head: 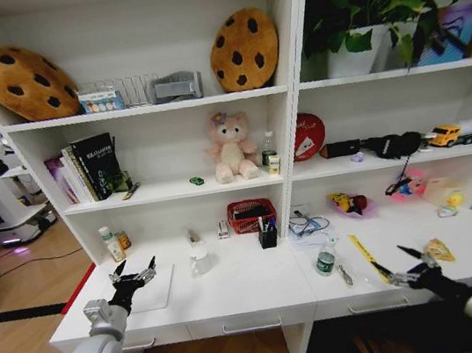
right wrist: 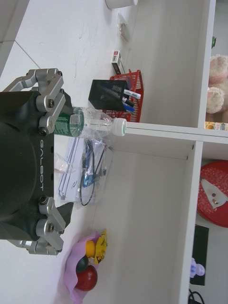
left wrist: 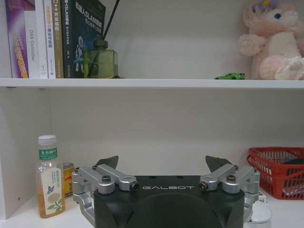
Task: Organize the objects on the table.
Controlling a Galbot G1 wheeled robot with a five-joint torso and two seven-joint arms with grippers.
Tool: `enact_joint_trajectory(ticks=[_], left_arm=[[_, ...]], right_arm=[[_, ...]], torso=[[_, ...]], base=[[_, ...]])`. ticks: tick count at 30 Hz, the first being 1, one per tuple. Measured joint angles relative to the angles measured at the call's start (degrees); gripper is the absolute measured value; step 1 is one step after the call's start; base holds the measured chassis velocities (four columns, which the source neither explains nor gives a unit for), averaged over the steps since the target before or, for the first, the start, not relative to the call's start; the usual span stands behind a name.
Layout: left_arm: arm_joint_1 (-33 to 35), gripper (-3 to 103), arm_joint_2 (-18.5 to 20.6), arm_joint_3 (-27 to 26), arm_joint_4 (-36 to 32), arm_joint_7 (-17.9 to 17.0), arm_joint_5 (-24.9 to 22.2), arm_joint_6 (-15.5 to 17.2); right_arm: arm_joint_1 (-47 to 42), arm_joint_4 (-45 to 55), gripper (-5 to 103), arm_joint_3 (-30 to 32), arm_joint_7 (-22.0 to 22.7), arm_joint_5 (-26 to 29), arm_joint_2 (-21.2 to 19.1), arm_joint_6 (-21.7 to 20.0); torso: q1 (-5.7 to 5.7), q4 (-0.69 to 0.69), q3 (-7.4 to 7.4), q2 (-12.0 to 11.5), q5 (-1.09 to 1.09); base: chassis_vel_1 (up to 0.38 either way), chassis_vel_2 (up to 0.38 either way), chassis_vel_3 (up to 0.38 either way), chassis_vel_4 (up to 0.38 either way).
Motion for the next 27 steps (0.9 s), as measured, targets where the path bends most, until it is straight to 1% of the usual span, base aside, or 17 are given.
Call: enact_joint_trajectory(ticks=[1, 3, 5, 6, 7, 8, 9, 10, 11, 13, 15, 18, 22, 27], left_arm=[[0.0, 100, 0.0, 0.0, 0.0, 0.0, 0.0, 0.0], [0.0, 100, 0.0, 0.0, 0.0, 0.0, 0.0, 0.0], [0.0, 100, 0.0, 0.0, 0.0, 0.0, 0.0, 0.0], [0.0, 100, 0.0, 0.0, 0.0, 0.0, 0.0, 0.0], [0.0, 100, 0.0, 0.0, 0.0, 0.01, 0.0, 0.0], [0.0, 100, 0.0, 0.0, 0.0, 0.01, 0.0, 0.0], [0.0, 100, 0.0, 0.0, 0.0, 0.0, 0.0, 0.0], [0.0, 100, 0.0, 0.01, 0.0, -0.01, 0.0, 0.0], [0.0, 100, 0.0, 0.01, 0.0, -0.01, 0.0, 0.0], [0.0, 100, 0.0, 0.0, 0.0, 0.0, 0.0, 0.0], [0.0, 100, 0.0, 0.0, 0.0, 0.0, 0.0, 0.0], [0.0, 100, 0.0, 0.0, 0.0, -0.01, 0.0, 0.0], [0.0, 100, 0.0, 0.0, 0.0, 0.0, 0.0, 0.0], [0.0, 100, 0.0, 0.0, 0.0, 0.0, 0.0, 0.0]], right_arm=[[2.49, -1.68, 100, -1.37, 0.04, -0.43, -0.05, -0.21], [7.1, -4.48, 100, -4.28, 0.94, -0.93, -1.12, -1.58], [8.17, -5.11, 100, -4.87, 1.05, -0.98, -1.48, -1.81], [10.18, -6.29, 100, -6.12, 1.23, -1.01, -2.31, -2.42], [12.27, -7.13, 100, -7.93, 1.41, -0.81, -3.35, -3.81], [12.27, -7.13, 100, -7.93, 1.41, -0.81, -3.35, -3.81], [13.9, -7.15, 100, -9.97, 1.4, -0.22, -4.21, -5.51], [14.44, -6.65, 100, -10.86, 1.33, -0.08, -4.45, -6.49], [14.44, -6.65, 100, -10.86, 1.33, -0.08, -4.45, -6.49], [14.96, -4.62, 100, -12.96, 1.25, 0.4, -4.47, -8.36], [15.08, -3.75, 100, -13.97, 1.16, 0.64, -4.32, -8.99], [16.25, -3.92, 100, -15.72, 1.24, 0.48, -4.18, -9.46], [17.39, -4.7, 100, -16.6, 1.85, 0.3, -4.33, -9.77], [19.59, -6.09, 100, -18.67, 4.29, 0.29, -5.05, -10.22]], torso=[[0.0, 0.03, 0.0, 0.0, -0.01], [0.0, 0.03, 0.0, 0.0, 0.0], [0.01, 0.03, 0.0, 0.0, 0.0], [0.01, 0.04, 0.0, 0.0, -0.01], [0.01, 0.05, 0.01, 0.0, -0.02], [0.01, 0.05, 0.01, 0.0, -0.02], [0.01, 0.04, 0.01, 0.0, -0.01], [0.01, 0.04, 0.01, 0.0, -0.01], [0.01, 0.04, 0.01, 0.0, -0.01], [0.01, 0.03, 0.0, 0.0, -0.01], [0.01, 0.02, 0.0, 0.0, -0.02], [0.01, 0.01, 0.0, 0.0, 0.0], [0.01, 0.02, 0.0, 0.0, -0.01], [0.01, 0.02, 0.0, 0.0, -0.01]], base=[[0.0, 0.0, 0.0, 0.0], [0.0, 0.0, 0.0, 0.0], [0.0, 0.0, 0.0, 0.0], [0.0, 0.0, 0.0, 0.0], [0.0, 0.0, 0.0, 0.0], [0.0, 0.0, 0.0, 0.0], [0.0, 0.0, 0.0, 0.0], [0.0, 0.0, 0.0, 0.0], [0.0, 0.0, 0.0, 0.0], [0.0, 0.0, 0.0, 0.0], [0.0, 0.0, 0.0, 0.0], [0.0, 0.0, 0.0, 0.0], [0.0, 0.0, 0.0, 0.0], [0.0, 0.0, 0.0, 0.0]])
